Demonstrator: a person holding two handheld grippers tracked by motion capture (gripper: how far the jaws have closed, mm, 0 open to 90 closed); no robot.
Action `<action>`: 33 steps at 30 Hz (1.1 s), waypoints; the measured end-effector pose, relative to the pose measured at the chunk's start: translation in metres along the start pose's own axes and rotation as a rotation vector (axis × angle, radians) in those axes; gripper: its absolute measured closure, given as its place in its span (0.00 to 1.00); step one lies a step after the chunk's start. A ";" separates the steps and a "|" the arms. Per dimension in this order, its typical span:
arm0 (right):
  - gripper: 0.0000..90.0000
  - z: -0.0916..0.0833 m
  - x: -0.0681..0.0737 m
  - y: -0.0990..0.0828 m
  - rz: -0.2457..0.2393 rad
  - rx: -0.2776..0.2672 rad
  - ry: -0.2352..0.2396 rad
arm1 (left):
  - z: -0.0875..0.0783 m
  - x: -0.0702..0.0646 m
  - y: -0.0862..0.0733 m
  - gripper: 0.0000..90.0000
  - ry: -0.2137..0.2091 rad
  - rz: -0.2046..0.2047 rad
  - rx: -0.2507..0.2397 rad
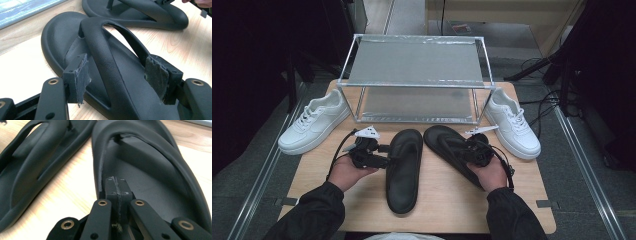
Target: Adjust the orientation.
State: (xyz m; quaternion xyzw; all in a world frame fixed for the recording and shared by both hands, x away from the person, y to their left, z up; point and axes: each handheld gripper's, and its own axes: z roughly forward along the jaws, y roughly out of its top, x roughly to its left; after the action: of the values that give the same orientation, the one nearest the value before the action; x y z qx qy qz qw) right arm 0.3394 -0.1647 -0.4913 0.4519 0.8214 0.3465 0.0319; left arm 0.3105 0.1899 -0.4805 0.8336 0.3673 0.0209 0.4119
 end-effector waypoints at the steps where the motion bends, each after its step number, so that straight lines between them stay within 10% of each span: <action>1: 1.00 0.001 0.002 0.000 -0.009 0.002 0.002 | 0.000 0.000 0.000 0.40 0.000 0.000 0.000; 33: 1.00 0.010 0.027 0.002 -0.029 0.002 0.095 | -0.002 0.003 -0.001 0.42 0.011 -0.021 -0.006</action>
State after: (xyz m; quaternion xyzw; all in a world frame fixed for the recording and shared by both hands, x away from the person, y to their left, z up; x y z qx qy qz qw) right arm 0.3283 -0.1383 -0.4904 0.4232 0.8288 0.3660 -0.0026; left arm 0.3118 0.1938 -0.4806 0.8283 0.3781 0.0223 0.4128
